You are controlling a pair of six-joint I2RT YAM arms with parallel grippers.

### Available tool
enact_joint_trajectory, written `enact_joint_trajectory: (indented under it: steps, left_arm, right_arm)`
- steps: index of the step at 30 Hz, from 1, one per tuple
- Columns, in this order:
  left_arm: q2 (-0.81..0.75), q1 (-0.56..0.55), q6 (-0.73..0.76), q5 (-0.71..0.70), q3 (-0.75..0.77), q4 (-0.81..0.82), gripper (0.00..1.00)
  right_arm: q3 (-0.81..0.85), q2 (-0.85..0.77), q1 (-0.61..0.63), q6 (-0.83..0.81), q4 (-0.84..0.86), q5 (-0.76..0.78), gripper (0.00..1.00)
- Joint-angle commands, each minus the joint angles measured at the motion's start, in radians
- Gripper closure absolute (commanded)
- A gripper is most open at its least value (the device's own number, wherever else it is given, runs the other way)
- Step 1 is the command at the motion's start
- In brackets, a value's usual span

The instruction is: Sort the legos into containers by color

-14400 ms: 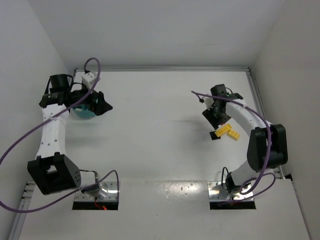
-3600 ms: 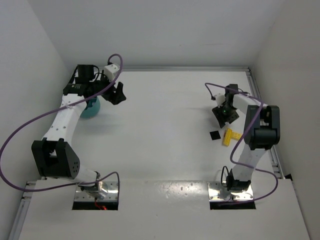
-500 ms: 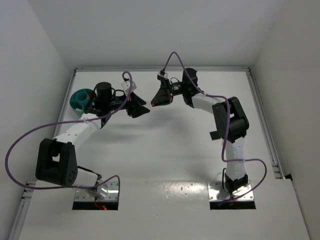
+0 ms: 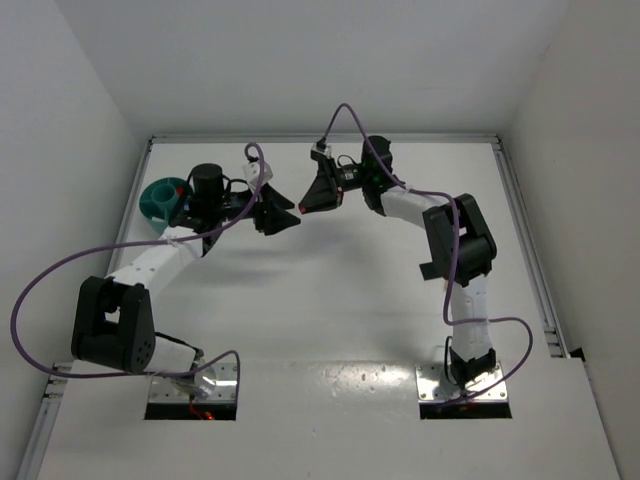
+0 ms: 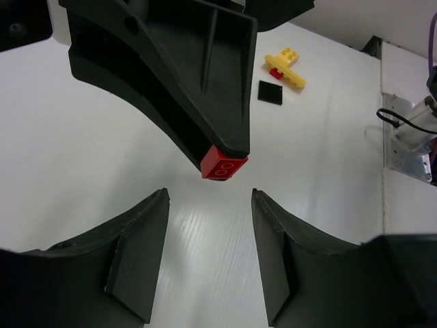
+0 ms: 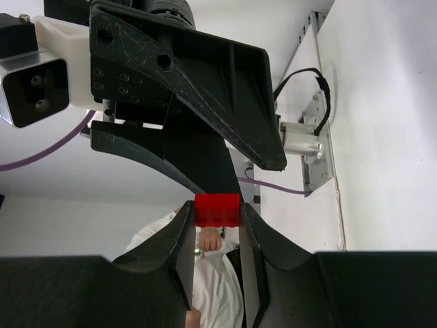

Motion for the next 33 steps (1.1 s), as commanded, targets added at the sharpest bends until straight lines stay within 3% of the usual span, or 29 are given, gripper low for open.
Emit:
enact_joint_trajectory:
  steps: [1,14,20,28,33]
  left_arm:
    - [-0.003,-0.012,0.012,0.043,0.000,0.055,0.43]
    - [0.006,-0.012,0.003,0.034,0.031,0.055,0.44]
    - [0.015,-0.012,0.012,0.015,0.060,0.021,0.38]
    - [0.015,-0.022,0.012,0.015,0.080,0.012,0.38]
    - [0.015,-0.031,0.030,0.015,0.080,-0.008,0.45]
  right_arm:
    - [0.041,-0.001,0.009,0.000,0.056,-0.008,0.81]
    - [0.041,0.017,0.018,0.000,0.056,-0.008,0.81]
    - [0.032,0.017,0.027,0.000,0.056,-0.008,0.81]
    - [0.021,0.017,0.027,0.000,0.056,-0.008,0.81]
    - [0.032,0.017,0.027,0.000,0.056,-0.008,0.81]
